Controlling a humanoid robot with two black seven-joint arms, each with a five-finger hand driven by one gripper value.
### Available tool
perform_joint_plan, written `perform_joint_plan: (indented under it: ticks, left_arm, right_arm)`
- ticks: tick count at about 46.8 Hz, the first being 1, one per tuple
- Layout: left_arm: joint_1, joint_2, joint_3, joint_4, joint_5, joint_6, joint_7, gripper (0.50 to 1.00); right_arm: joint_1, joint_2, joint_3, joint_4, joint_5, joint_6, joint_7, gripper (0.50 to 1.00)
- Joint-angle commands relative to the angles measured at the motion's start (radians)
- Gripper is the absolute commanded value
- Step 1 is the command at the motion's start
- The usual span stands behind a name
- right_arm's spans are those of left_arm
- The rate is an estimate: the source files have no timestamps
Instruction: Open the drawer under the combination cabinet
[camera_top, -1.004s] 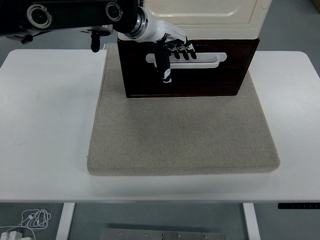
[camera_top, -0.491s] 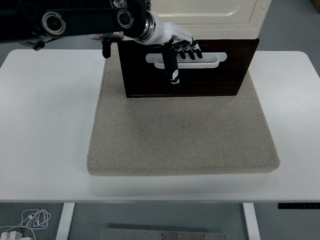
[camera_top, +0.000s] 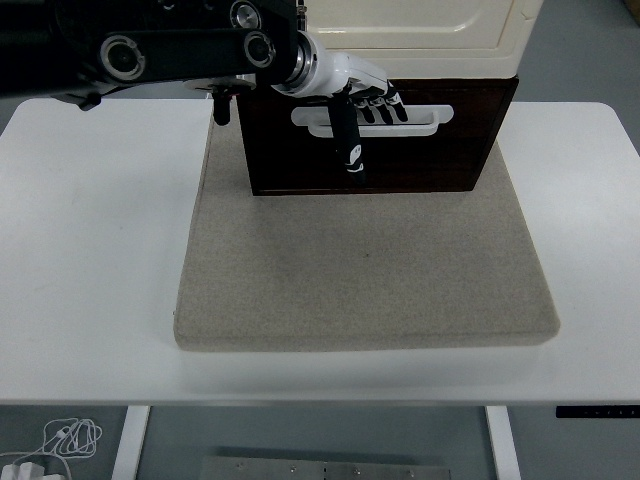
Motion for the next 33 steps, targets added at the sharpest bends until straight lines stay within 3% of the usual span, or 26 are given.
perform_joint_plan:
  ticks: [1,33]
  left_arm:
    - [0.002,0.000,0.000,0.000,0.000,0.001,0.000,0.981]
    - [0.002,-0.006,0.000,-0.006,-0.003,-0.012,0.001,0.984]
  right_arm:
    - [0.000,0.000,0.000,0.000,0.000,0.000,0.000,0.928]
    - [0.000,0.000,0.000,0.000,0.000,0.000,0.000,0.928]
